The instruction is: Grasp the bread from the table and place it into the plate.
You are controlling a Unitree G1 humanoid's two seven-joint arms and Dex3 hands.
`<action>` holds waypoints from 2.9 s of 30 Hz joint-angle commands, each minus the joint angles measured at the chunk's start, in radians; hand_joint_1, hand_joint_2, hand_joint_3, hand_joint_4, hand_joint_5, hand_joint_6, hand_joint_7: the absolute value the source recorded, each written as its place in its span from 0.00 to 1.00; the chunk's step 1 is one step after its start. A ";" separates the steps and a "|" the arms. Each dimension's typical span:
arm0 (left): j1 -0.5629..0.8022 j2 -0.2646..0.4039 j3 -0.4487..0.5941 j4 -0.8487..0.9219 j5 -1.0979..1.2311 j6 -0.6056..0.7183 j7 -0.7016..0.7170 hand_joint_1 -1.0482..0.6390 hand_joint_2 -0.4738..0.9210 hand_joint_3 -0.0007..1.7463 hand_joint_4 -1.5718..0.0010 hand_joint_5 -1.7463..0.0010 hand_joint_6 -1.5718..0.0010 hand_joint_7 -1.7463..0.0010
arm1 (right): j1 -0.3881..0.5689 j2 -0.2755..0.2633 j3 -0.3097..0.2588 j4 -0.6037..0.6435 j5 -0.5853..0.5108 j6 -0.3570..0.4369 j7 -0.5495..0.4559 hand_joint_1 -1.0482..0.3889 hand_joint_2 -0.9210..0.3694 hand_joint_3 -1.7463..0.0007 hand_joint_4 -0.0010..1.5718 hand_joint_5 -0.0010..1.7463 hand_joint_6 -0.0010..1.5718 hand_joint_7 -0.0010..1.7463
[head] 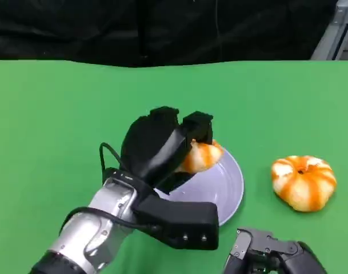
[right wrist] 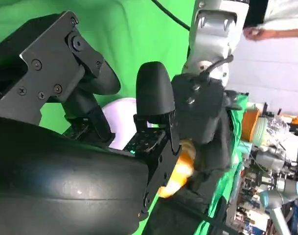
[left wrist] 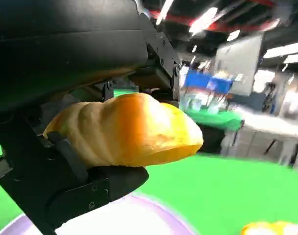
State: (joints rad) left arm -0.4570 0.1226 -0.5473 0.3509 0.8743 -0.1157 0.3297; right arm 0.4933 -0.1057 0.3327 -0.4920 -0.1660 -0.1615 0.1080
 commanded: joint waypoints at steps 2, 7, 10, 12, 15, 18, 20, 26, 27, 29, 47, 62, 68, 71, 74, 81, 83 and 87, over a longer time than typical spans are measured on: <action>-0.023 -0.024 -0.043 0.128 0.023 0.046 -0.038 0.49 0.69 0.49 0.39 0.00 0.54 0.04 | 0.002 -0.003 0.001 -0.018 -0.001 0.012 -0.003 0.75 0.46 0.20 0.57 1.00 0.49 0.79; -0.033 -0.030 -0.056 0.175 0.021 0.051 -0.030 0.50 0.76 0.36 0.40 0.00 0.54 0.09 | 0.003 -0.004 0.002 -0.019 -0.006 0.010 -0.005 0.75 0.47 0.19 0.58 1.00 0.49 0.78; -0.035 -0.035 -0.060 0.202 0.020 0.056 -0.031 0.49 0.77 0.35 0.40 0.00 0.54 0.12 | 0.004 -0.004 0.002 -0.020 -0.005 0.009 -0.004 0.75 0.47 0.19 0.57 1.00 0.49 0.78; -0.036 -0.041 -0.064 0.236 0.018 0.063 -0.033 0.48 0.83 0.27 0.41 0.00 0.51 0.29 | 0.005 -0.003 0.002 -0.020 -0.003 0.008 -0.004 0.75 0.48 0.19 0.56 1.00 0.49 0.78; -0.040 -0.044 -0.063 0.256 0.011 0.063 -0.035 0.47 0.86 0.20 0.43 0.00 0.49 0.39 | 0.004 -0.002 0.002 -0.020 -0.002 0.009 -0.004 0.74 0.48 0.18 0.56 1.00 0.49 0.78; -0.043 -0.044 -0.065 0.262 0.008 0.062 -0.032 0.47 0.87 0.19 0.43 0.00 0.48 0.41 | 0.004 -0.002 0.002 -0.020 -0.001 0.009 -0.004 0.74 0.49 0.18 0.55 1.00 0.49 0.78; -0.041 -0.032 -0.070 0.203 -0.002 0.142 -0.208 0.33 0.95 0.17 0.77 0.46 0.78 0.67 | 0.002 -0.006 -0.001 -0.014 -0.002 0.005 -0.002 0.75 0.48 0.18 0.56 1.00 0.50 0.78; -0.031 -0.009 -0.069 0.100 -0.012 0.224 -0.374 0.12 1.00 0.25 1.00 0.97 1.00 0.92 | -0.006 -0.004 -0.003 -0.006 0.001 0.010 -0.001 0.74 0.48 0.18 0.56 1.00 0.50 0.78; -0.030 -0.008 -0.070 0.094 -0.012 0.228 -0.379 0.11 1.00 0.25 1.00 0.99 1.00 0.93 | -0.006 -0.004 -0.003 -0.006 0.002 0.010 -0.001 0.74 0.48 0.18 0.56 1.00 0.50 0.78; -0.028 -0.006 -0.071 0.087 -0.012 0.234 -0.385 0.10 1.00 0.26 1.00 1.00 1.00 0.93 | -0.006 -0.004 -0.003 -0.005 0.002 0.010 -0.001 0.74 0.48 0.18 0.56 1.00 0.50 0.78; 0.136 0.150 0.177 -0.486 -0.333 0.307 -0.768 0.07 1.00 0.29 0.92 0.96 0.94 0.97 | -0.041 0.002 -0.009 0.052 0.003 -0.041 -0.012 0.75 0.49 0.17 0.56 0.99 0.50 0.78; 0.596 0.045 0.477 -0.796 -0.722 0.050 -0.551 0.48 1.00 0.13 0.66 0.32 0.59 0.66 | -0.033 0.007 -0.002 0.040 0.002 -0.024 -0.012 0.76 0.48 0.17 0.58 1.00 0.49 0.79; 0.833 -0.038 0.519 -0.894 -0.824 -0.102 -0.474 0.62 0.65 0.72 0.53 0.15 0.56 0.31 | -0.031 0.005 -0.002 0.049 0.009 -0.039 -0.010 0.76 0.48 0.18 0.57 1.00 0.49 0.79; 0.840 -0.040 0.519 -0.893 -0.825 -0.113 -0.473 0.63 0.63 0.76 0.52 0.14 0.56 0.29 | -0.030 0.006 -0.002 0.049 0.009 -0.040 -0.009 0.76 0.47 0.18 0.57 1.00 0.49 0.79; 0.841 -0.039 0.519 -0.893 -0.826 -0.115 -0.472 0.63 0.63 0.76 0.52 0.14 0.57 0.29 | -0.031 0.006 -0.002 0.050 0.009 -0.040 -0.009 0.76 0.47 0.18 0.57 1.00 0.49 0.79; 1.076 -0.090 0.516 -0.861 -0.929 -0.275 -0.472 0.63 0.62 0.84 0.41 0.00 0.49 0.09 | -0.037 -0.009 -0.033 0.048 0.032 -0.035 0.008 0.76 0.48 0.18 0.56 0.96 0.49 0.79; 1.081 -0.090 0.513 -0.853 -0.932 -0.284 -0.475 0.63 0.62 0.84 0.40 0.00 0.48 0.09 | -0.038 -0.011 -0.037 0.050 0.036 -0.037 0.011 0.77 0.48 0.19 0.56 0.96 0.49 0.79; 1.075 -0.088 0.514 -0.807 -0.924 -0.306 -0.473 0.62 0.61 0.84 0.40 0.00 0.48 0.10 | -0.040 -0.021 -0.055 0.056 0.047 -0.051 0.020 0.78 0.48 0.18 0.56 0.94 0.49 0.78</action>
State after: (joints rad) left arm 0.6193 0.0285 -0.0371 -0.4802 -0.0436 -0.4009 -0.1446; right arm 0.4498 -0.1137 0.2908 -0.4424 -0.1354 -0.1967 0.1228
